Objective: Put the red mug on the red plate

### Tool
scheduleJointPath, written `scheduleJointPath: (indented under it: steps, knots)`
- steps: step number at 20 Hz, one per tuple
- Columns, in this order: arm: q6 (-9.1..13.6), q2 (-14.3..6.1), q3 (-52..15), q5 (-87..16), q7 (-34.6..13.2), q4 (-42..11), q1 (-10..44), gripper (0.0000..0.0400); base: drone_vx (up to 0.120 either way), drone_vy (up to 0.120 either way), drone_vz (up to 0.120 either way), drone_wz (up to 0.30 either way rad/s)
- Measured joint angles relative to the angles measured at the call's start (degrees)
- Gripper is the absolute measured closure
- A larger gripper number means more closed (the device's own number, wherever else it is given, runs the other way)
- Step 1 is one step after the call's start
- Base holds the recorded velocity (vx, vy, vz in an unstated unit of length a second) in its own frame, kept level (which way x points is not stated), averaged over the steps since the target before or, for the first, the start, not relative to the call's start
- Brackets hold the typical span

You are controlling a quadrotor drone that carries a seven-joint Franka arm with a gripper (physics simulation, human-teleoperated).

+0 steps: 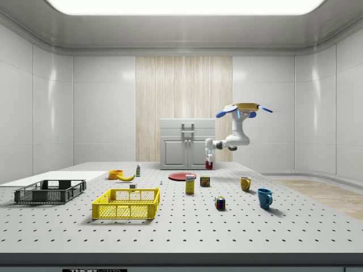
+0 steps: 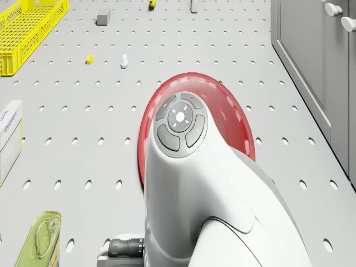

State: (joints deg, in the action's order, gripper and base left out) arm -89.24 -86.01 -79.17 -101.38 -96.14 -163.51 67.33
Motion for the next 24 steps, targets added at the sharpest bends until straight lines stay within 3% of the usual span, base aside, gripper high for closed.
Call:
scheduleJointPath:
  steps: [17,24]
  knots:
    - [-1.3,-1.4,-0.2,0.6,-0.2,0.1,0.3,0.03,0.12,0.0,0.0,0.0]
    - [-1.7,-1.9,-0.2,0.8,-0.3,0.1,0.4,0.03,0.12,0.0,-0.08,0.0]
